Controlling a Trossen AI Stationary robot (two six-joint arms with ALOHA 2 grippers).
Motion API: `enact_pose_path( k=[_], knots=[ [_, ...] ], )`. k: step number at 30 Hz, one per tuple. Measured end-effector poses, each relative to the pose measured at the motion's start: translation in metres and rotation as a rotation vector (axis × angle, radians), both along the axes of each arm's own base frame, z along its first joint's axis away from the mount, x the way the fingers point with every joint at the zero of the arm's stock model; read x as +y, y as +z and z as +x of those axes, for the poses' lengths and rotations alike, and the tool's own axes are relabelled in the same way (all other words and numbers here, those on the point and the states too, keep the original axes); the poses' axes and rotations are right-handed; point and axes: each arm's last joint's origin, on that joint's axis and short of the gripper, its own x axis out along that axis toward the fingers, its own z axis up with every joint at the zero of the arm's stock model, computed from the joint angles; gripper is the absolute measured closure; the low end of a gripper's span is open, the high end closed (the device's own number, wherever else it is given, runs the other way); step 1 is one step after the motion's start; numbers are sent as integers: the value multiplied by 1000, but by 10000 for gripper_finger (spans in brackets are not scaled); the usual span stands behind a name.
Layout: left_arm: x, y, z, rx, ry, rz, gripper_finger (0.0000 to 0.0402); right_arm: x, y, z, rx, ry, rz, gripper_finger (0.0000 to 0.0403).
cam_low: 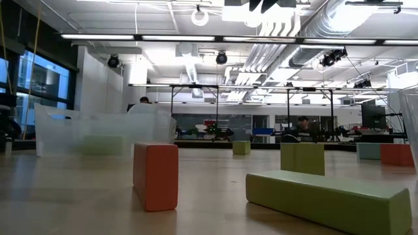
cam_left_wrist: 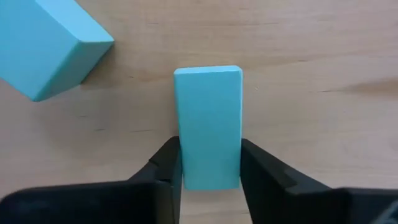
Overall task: Sort & place blocks by color
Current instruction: Put the blue block into the gray bin
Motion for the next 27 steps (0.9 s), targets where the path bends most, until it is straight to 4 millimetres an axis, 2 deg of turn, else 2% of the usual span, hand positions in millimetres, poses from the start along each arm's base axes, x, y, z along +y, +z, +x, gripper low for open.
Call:
enact_pose_path(
  k=[7,12,17,27],
  knots=[
    [0,4,0,-15,-99,-7,355,0,0,0,0,0,0,206],
    [2,10,-1,-38,-153,-2,359,1,0,0,2,13,20,206],
    [8,23,-3,-105,-204,64,360,3,0,5,-3,106,92,206],
    [21,53,-5,-210,-347,146,361,9,9,24,-158,325,208,206]
  ],
)
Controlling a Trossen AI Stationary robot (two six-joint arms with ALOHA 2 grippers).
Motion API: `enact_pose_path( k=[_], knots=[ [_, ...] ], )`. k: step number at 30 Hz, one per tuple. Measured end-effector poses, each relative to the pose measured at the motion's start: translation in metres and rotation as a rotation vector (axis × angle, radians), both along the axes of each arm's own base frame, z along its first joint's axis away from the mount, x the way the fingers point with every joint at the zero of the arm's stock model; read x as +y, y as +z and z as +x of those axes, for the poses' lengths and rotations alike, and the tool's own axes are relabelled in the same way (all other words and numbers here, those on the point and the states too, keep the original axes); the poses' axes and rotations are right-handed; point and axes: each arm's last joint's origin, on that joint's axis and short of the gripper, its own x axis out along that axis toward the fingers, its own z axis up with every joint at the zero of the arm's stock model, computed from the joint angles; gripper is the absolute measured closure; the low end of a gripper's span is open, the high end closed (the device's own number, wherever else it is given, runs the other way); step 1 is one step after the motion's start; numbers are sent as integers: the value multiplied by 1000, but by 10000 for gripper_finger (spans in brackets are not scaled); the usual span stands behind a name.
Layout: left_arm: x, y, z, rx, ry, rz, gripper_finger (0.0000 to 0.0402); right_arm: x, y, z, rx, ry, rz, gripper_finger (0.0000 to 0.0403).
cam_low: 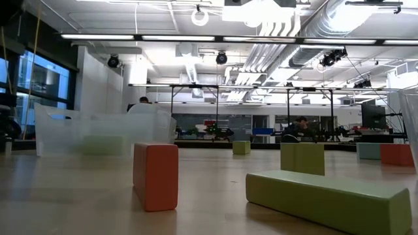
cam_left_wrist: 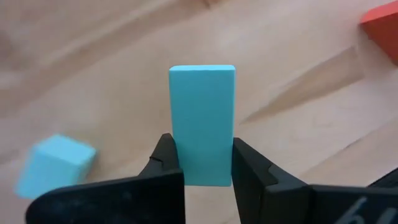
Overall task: Sort & place blocks by color
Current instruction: Put the blue block into the gray bin
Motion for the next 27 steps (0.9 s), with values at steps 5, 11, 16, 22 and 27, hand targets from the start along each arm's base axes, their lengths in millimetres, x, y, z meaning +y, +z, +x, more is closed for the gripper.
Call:
enact_pose_path(
  k=[5,11,16,22,27],
  knots=[
    [17,18,-7,31,-142,116,361,3,6,8,-98,68,48,206],
    [50,46,-12,53,-296,233,361,2,13,14,-189,86,65,206],
    [79,72,-15,12,-388,326,361,1,16,16,-240,61,90,206],
    [112,99,-19,-51,-473,446,361,1,20,19,-308,37,119,206],
    [133,112,-22,-60,-532,513,361,1,21,19,-325,18,140,206]
  ],
)
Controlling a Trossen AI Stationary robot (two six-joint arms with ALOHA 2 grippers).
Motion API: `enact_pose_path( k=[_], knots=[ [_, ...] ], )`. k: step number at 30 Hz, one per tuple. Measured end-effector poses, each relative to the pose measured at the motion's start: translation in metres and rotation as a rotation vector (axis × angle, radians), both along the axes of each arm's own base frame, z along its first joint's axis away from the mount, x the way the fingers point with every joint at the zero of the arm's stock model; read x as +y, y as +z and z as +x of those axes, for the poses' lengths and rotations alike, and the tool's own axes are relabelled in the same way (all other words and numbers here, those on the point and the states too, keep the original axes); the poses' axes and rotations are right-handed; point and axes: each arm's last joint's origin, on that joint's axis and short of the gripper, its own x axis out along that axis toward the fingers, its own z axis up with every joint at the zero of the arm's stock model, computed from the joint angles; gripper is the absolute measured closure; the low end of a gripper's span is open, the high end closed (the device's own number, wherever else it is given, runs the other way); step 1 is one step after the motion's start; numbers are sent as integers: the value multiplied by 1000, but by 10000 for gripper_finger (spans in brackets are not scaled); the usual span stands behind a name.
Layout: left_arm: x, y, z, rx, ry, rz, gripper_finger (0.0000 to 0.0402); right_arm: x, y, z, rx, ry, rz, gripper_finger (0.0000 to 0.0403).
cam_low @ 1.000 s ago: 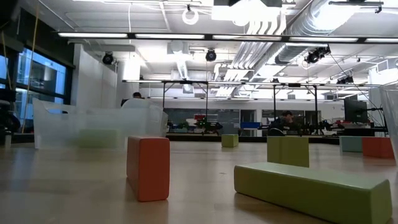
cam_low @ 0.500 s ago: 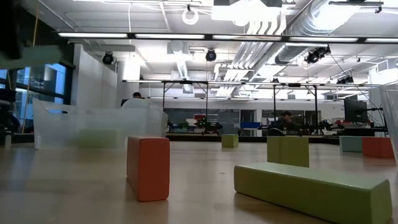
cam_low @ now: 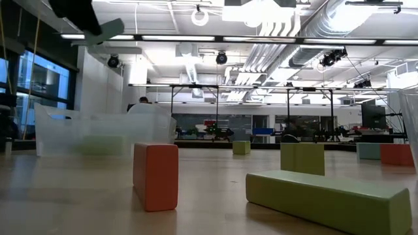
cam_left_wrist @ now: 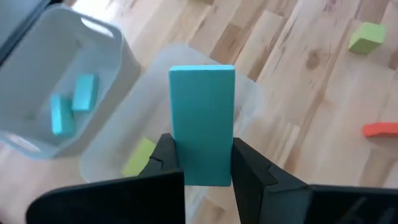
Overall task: Sort & place blocks by color
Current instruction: Put the blue block into the gray bin
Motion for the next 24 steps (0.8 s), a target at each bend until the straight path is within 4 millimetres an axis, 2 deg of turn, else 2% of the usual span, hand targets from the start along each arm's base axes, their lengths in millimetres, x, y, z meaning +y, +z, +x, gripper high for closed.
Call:
enact_pose_path(
  k=[7,14,24],
  knots=[
    [15,11,5,-35,-105,61,361,-1,1,0,-24,-53,7,203],
    [23,18,20,-87,-224,144,361,-1,3,2,-80,-121,126,180],
    [39,24,32,-111,-305,234,361,10,-29,30,-7,-134,246,178]
  ],
)
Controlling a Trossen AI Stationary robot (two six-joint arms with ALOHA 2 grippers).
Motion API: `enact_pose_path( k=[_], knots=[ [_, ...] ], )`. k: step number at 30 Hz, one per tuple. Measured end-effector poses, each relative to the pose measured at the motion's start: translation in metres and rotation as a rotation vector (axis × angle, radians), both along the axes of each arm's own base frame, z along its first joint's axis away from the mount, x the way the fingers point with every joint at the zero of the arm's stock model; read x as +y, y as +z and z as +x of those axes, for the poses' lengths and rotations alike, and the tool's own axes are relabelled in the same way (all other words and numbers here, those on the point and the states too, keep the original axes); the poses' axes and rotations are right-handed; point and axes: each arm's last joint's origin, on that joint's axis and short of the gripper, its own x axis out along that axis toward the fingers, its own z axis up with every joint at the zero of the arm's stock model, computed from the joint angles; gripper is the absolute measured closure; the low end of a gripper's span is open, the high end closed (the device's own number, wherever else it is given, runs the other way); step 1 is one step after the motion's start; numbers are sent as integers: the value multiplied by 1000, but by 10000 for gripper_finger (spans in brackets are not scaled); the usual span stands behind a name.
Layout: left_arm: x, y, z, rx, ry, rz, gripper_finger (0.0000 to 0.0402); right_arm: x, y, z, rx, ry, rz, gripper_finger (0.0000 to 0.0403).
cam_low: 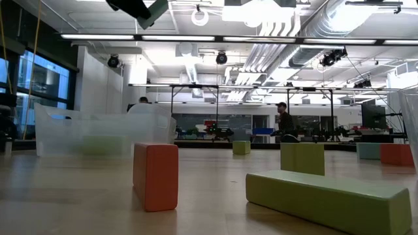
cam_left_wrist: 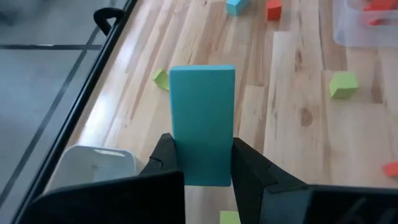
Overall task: Sort & place blocks by color
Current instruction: Put the blue block into the gray bin
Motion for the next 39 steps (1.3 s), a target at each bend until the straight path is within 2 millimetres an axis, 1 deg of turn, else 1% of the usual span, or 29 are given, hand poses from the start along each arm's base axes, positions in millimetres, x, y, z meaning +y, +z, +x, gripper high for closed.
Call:
enact_pose_path(
  k=[5,9,13,21,29,39],
  knots=[
    [8,0,1,36,-29,39,361,2,-18,16,34,6,55,178],
    [13,0,2,64,-55,84,361,4,-28,26,42,42,90,178],
    [16,0,2,87,-77,119,361,3,-37,33,59,28,114,178],
    [18,3,6,75,-116,189,361,-5,-37,34,52,-19,127,178],
    [19,9,10,43,-145,274,361,-7,-40,36,54,-30,149,178],
    [32,9,11,75,-108,314,361,-7,-45,39,64,-51,143,180]
  ],
)
